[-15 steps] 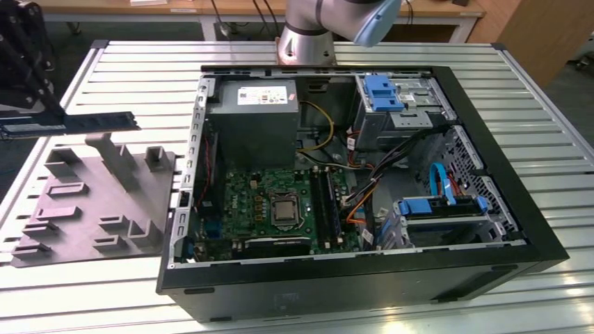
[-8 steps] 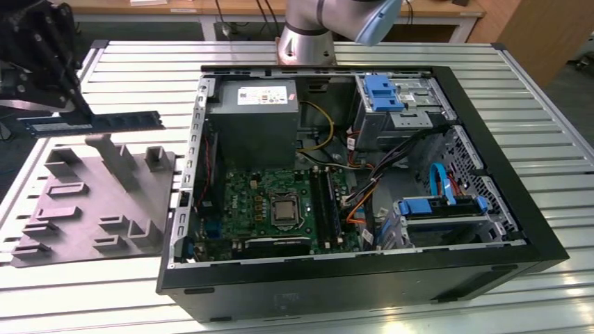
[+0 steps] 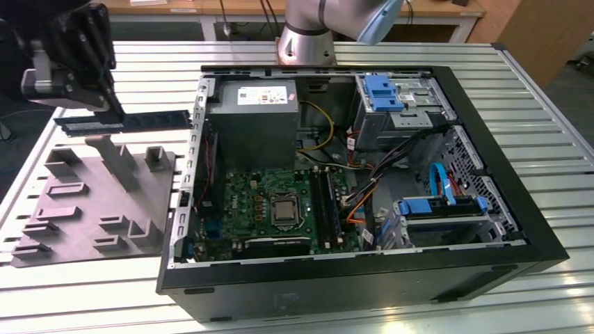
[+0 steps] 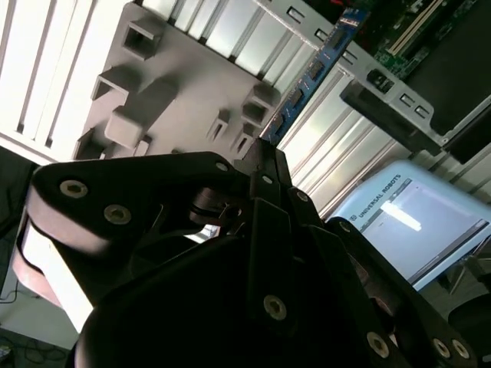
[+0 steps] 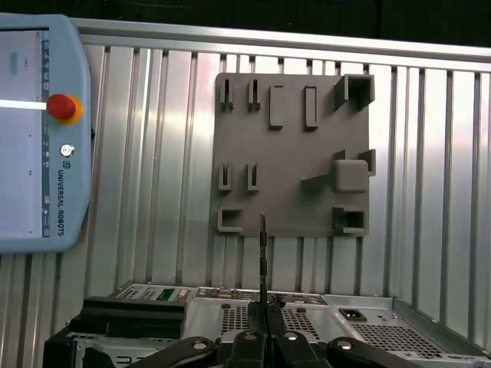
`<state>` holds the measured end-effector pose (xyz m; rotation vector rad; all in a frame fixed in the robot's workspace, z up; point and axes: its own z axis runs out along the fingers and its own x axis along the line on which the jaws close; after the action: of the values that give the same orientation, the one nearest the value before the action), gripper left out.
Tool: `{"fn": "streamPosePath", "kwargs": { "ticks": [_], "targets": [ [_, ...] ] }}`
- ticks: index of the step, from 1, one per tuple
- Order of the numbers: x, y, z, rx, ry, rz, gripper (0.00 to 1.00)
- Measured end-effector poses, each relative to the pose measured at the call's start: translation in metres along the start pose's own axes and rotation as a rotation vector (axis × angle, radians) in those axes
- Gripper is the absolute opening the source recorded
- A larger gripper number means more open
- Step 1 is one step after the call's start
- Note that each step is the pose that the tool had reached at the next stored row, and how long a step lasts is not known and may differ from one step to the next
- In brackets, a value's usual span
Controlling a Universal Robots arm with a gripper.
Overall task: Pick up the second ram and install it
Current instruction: 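Pick up the second ram and move it above second insertion slot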
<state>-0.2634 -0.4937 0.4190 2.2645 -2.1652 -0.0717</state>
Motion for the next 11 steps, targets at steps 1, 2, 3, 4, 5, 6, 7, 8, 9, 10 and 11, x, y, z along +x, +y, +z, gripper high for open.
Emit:
{"fn": "streamPosePath", "kwargs": {
  "ticks": [1,2,3,4,5,6,7,8,9,10,11],
  "targets": [
    [0.0002,-0.0041,-0.0002,0.0,0.0001,0.0,0.12],
    [0.0004,-0.008,-0.0004,-0.0001,0.0001,0.0,0.12],
    [0.0006,-0.0121,-0.0005,0.0,0.0001,0.0,0.12],
    [0.0007,-0.0161,-0.0006,0.0,0.0,0.0,0.12],
    [0.0009,-0.0202,-0.0007,0.0,0.0,0.0,0.12],
    [0.0011,-0.024,-0.0009,0.0,0.0,0.0,0.12],
    [0.0012,-0.0278,-0.001,0.0,0.0,0.0,0.12],
    [0.0014,-0.0317,-0.0013,-0.0001,0.0001,0.0,0.12],
    [0.0016,-0.0357,-0.0014,-0.0001,0.0001,0.0,0.12],
    [0.0018,-0.0398,-0.0015,-0.0001,0.0001,0.0,0.12],
    [0.002,-0.0442,-0.0016,0.0,0.0,0.0,0.12]
  ]
}}
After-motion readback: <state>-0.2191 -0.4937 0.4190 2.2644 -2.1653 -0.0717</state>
